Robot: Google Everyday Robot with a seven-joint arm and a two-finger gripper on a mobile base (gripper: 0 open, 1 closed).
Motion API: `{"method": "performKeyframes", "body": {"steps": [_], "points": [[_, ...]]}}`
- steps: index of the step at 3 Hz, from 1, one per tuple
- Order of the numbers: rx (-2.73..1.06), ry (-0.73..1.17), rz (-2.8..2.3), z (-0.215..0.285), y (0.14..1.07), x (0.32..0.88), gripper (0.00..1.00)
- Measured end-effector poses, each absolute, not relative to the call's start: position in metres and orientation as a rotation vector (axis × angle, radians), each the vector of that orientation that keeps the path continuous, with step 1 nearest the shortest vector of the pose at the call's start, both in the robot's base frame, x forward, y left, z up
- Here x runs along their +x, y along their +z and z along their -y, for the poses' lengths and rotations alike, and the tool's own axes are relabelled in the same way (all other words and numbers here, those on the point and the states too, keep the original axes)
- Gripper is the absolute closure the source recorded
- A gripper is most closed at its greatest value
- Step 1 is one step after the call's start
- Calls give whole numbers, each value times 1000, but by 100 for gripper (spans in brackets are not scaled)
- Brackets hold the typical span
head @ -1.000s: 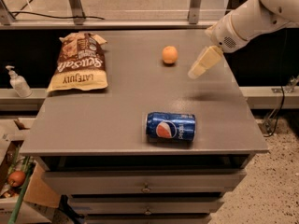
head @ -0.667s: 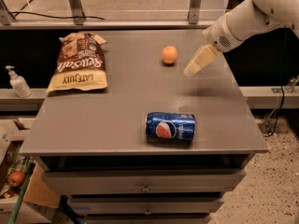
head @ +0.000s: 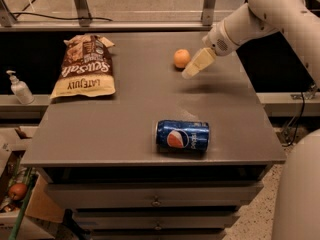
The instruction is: Move orange near brown chip bag
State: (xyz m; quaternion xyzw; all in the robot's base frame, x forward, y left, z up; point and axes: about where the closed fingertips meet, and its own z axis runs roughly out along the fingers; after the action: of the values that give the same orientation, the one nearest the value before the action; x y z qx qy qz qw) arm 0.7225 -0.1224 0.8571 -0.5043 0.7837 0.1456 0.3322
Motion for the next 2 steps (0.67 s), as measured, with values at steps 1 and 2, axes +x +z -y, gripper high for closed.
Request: {"method": "performKeyframes", "body": {"steps": [1,2], "points": [[-1312,429,-2045,107,848,735,0],[-1321,459,-2029,92,844,742,17]]}}
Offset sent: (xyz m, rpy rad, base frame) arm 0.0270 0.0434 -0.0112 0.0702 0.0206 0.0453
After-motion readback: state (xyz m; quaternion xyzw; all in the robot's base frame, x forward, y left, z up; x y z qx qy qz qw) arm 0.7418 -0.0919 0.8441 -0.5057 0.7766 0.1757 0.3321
